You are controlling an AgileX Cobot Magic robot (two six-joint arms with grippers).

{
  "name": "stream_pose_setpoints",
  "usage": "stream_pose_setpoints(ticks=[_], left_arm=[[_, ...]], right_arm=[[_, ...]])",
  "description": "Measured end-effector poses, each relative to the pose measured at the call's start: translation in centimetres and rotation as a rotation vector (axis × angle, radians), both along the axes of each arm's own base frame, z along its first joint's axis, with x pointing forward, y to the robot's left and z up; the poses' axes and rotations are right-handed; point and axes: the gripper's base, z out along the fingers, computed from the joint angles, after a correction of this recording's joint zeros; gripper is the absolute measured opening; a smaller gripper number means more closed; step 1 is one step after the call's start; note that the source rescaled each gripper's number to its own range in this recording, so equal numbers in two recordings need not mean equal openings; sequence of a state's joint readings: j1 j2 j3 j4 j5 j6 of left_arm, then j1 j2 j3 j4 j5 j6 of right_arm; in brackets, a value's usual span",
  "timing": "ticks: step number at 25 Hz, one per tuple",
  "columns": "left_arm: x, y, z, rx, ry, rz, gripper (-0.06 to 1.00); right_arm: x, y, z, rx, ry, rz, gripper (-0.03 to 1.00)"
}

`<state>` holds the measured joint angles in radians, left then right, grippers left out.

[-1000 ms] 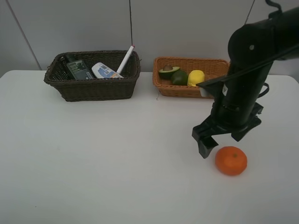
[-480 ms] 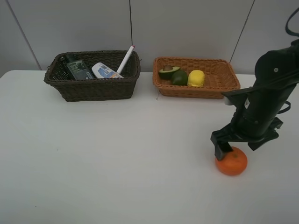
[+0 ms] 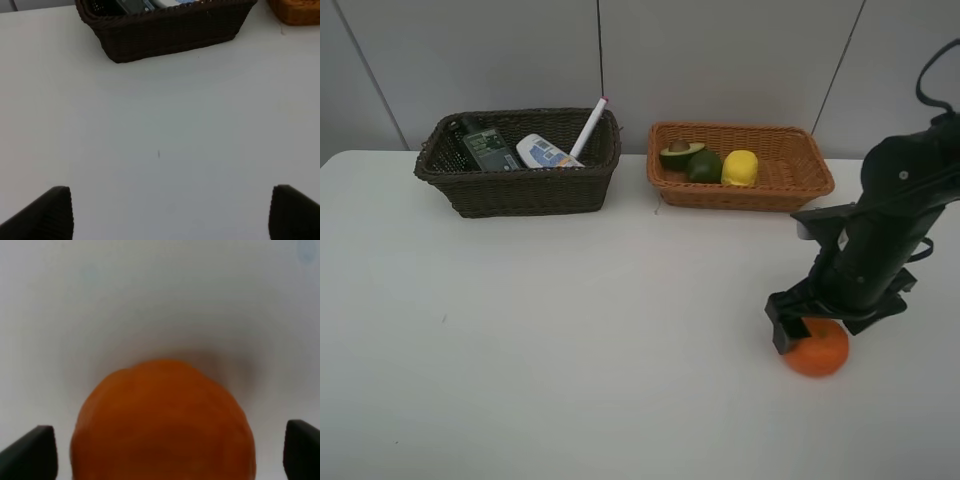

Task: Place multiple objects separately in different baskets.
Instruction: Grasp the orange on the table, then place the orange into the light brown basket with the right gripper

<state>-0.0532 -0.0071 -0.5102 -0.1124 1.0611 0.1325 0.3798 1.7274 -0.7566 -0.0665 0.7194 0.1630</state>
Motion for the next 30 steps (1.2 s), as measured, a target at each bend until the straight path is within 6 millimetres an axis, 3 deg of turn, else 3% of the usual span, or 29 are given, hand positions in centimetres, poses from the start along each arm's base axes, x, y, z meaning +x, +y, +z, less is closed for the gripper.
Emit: stream_pose_setpoints(ticks=[11, 13, 16, 22, 25, 30], left_arm=[[0.0, 0.0, 0.0, 0.0, 0.0, 0.0, 1.0], [0.0, 0.0, 0.0, 0.0, 0.0, 0.0, 1.0], [0.0, 0.0, 0.0, 0.0, 0.0, 0.0, 1.0], [0.0, 0.0, 0.0, 0.0, 0.0, 0.0, 1.0], [0.0, 0.0, 0.0, 0.0, 0.0, 0.0, 1.0], [0.0, 0.0, 0.0, 0.0, 0.0, 0.0, 1.0]], right_arm=[[0.3, 0.3, -1.2, 0.019, 0.009, -0.023, 0.98], [0.2, 0.3, -1.2, 0.016, 0.017, -0.024, 0.93], [0.0, 0.2, -1.2, 0.007, 0.041, -0.028, 0.75], [0.0, 0.2, -0.9, -0.004, 0.066, -0.032, 0.75], [1.4, 0.7, 1.2, 0.015, 0.007, -0.028, 0.75], [6.5, 1.8, 7.9, 0.033, -0.261, 0.033, 0.75]])
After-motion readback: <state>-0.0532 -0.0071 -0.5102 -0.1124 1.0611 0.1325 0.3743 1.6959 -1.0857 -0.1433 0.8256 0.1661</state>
